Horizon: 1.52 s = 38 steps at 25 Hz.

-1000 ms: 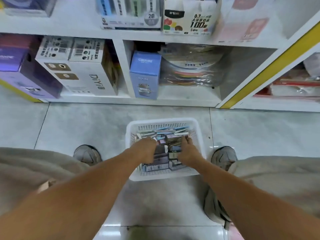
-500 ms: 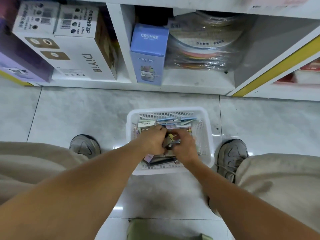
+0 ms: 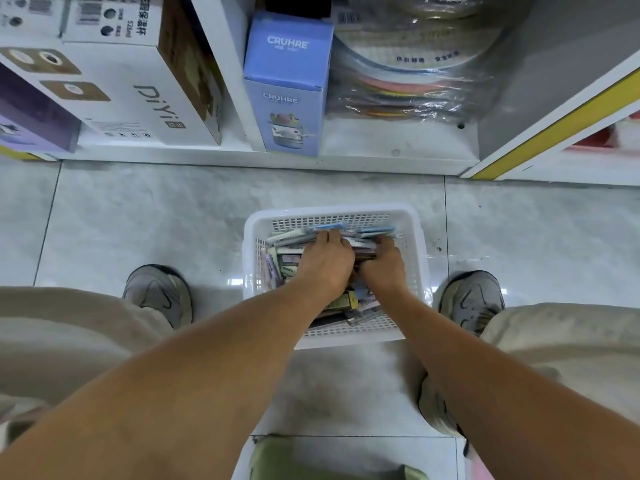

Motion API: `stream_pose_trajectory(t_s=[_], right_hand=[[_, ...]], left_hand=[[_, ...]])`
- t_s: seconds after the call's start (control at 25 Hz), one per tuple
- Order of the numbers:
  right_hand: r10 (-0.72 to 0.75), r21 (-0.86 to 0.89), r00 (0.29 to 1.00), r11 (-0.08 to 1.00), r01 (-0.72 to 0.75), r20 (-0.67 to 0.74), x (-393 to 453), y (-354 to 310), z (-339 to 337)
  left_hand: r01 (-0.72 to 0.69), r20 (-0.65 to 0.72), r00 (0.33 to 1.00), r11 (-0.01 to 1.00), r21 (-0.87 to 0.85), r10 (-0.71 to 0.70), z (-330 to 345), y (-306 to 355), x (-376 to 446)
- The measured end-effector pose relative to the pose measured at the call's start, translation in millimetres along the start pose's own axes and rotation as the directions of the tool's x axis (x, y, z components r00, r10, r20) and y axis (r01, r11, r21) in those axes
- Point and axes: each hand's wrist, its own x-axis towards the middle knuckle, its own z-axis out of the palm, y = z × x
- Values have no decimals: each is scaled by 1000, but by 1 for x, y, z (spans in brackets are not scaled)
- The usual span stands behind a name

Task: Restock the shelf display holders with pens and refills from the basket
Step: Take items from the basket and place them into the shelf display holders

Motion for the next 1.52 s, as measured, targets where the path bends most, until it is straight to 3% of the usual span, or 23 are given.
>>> stream_pose_trajectory(t_s=[0.2,0.36,0.72,0.8,0.92,1.0,1.2,1.52], right_hand=[[3,219,1000,976,-8,23,-3,2,-3],[5,359,996,933,-35,84,0,-17,-2],[-54,402,978,915,-32,201,-27,-46,-65],[-114,361,971,932,31,212,-39,-58,-84],[-183,261,947,959,112,264,-61,-84,-113],[-247,218,903,960,177,351,-79,-105,-134],[-429,275,731,903,331,530,-136,-164,-181],[-610,297,728,791,535,312,-201,-236,-218]], left_hand=[[65,61,996,991,-115,-58,5,-7,10],[62,35,998,962,-265,-55,7,-17,10],[-77,-58,997,851,-519,55,-48,-31,-13],[-98,-102,994,756,-647,41,-72,-31,-25],[-136,-140,990,470,-872,26,-111,-23,-51],[-141,-141,990,357,-923,26,-139,-18,-70],[-113,-123,992,202,-973,-41,-216,-10,-113],[-265,-259,934,9,-964,-246,-322,5,-162]])
